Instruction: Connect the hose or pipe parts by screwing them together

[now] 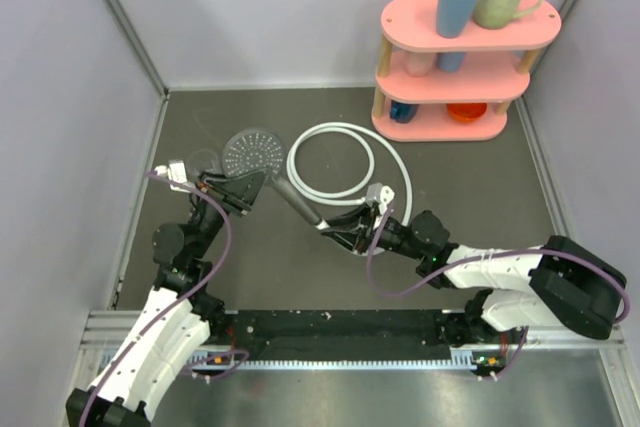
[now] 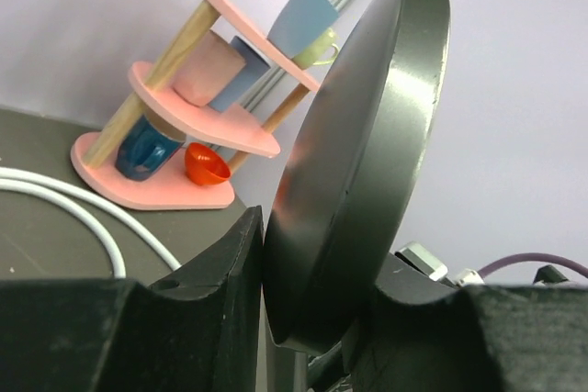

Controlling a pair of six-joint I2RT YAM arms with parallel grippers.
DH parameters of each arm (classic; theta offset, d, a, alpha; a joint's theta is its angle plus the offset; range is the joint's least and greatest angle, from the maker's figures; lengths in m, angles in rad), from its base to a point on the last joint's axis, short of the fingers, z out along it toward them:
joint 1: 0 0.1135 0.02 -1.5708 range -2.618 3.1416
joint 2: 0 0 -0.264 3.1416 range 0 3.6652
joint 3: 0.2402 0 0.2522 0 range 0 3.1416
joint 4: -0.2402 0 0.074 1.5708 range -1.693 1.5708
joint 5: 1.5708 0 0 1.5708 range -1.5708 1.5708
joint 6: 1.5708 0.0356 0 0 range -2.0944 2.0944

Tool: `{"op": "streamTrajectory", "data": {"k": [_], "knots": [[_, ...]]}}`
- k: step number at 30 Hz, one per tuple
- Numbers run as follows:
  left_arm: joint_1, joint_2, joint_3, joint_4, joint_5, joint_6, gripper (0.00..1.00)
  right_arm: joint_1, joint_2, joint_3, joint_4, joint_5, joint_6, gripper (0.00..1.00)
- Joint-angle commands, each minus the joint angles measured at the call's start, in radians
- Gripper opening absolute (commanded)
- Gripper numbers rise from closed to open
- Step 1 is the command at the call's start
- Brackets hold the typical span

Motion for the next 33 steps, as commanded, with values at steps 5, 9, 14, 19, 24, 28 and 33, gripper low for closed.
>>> {"op": "streamTrajectory", "data": {"k": [5,9,14,19,24,28,33], "knots": [[-0.046,0.04,-0.042,0.101,0.38,-0.2,0.0,-0.035,-0.031,0.078,0.405,-0.127,0.121,0.0],[-0.046,0.055,-0.082,0.194,0.391,-0.238,0.0,-0.053,-0.025,0.082,0.428,-0.173,0.173,0.0],[-0.047,0.055,-0.102,0.273,0.391,-0.255,0.0,-0.084,-0.012,0.07,0.503,-0.181,0.251,0.0],[-0.046,0.058,-0.114,0.285,0.391,-0.243,0.0,-0.105,0.011,0.078,0.529,-0.21,0.308,0.0],[-0.047,0.084,-0.108,0.348,0.439,-0.249,0.0,-0.128,0.044,0.096,0.532,-0.256,0.371,0.0],[-0.047,0.087,-0.096,0.339,0.457,-0.217,0.0,-0.135,0.059,0.116,0.531,-0.278,0.44,0.0],[-0.046,0.086,-0.108,0.343,0.444,-0.192,0.0,-0.144,0.08,0.142,0.529,-0.308,0.487,0.0]]}}
